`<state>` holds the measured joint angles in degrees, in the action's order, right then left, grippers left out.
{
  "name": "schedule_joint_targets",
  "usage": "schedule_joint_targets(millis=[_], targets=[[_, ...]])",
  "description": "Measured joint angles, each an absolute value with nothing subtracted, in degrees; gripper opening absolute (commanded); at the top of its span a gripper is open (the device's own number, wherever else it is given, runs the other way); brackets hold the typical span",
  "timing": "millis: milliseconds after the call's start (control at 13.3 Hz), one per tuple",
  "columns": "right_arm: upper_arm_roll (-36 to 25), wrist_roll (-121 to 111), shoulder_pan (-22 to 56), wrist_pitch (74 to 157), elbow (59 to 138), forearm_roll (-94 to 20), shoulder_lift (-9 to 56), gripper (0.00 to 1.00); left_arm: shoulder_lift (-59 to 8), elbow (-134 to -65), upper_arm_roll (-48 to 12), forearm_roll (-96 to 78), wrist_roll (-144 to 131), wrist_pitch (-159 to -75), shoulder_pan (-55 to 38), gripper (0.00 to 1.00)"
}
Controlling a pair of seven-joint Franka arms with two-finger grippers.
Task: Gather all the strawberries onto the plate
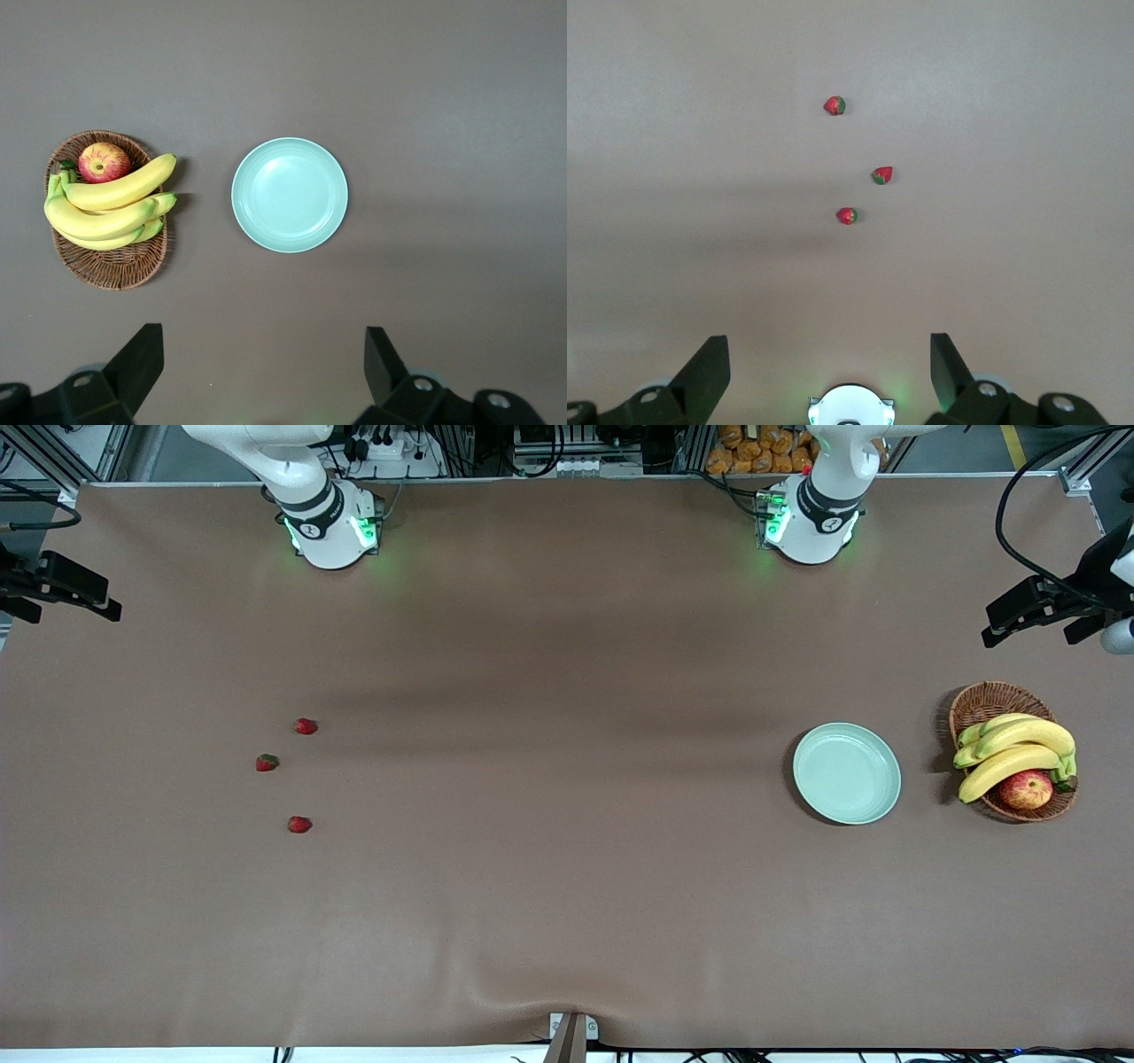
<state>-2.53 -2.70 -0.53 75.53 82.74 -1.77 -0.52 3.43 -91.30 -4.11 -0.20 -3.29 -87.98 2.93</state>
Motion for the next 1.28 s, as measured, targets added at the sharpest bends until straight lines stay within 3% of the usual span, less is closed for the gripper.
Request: schedule_joint_targets(millis=[676,1277], targets=[[-2.14,-2.68,-0.53,77.41,84.74,-0.78,-0.47,1.00,3.39,-91.39,-3.99,-0.20,-3.29,-87.92,3.05,1.00],[-1.98,-2.68,-0.54,95.65,107.56,-0.37,0.90,1.00,-0.35,-91.78,-3.68,-0.20,-3.16,-88.00,4.14,1.00]])
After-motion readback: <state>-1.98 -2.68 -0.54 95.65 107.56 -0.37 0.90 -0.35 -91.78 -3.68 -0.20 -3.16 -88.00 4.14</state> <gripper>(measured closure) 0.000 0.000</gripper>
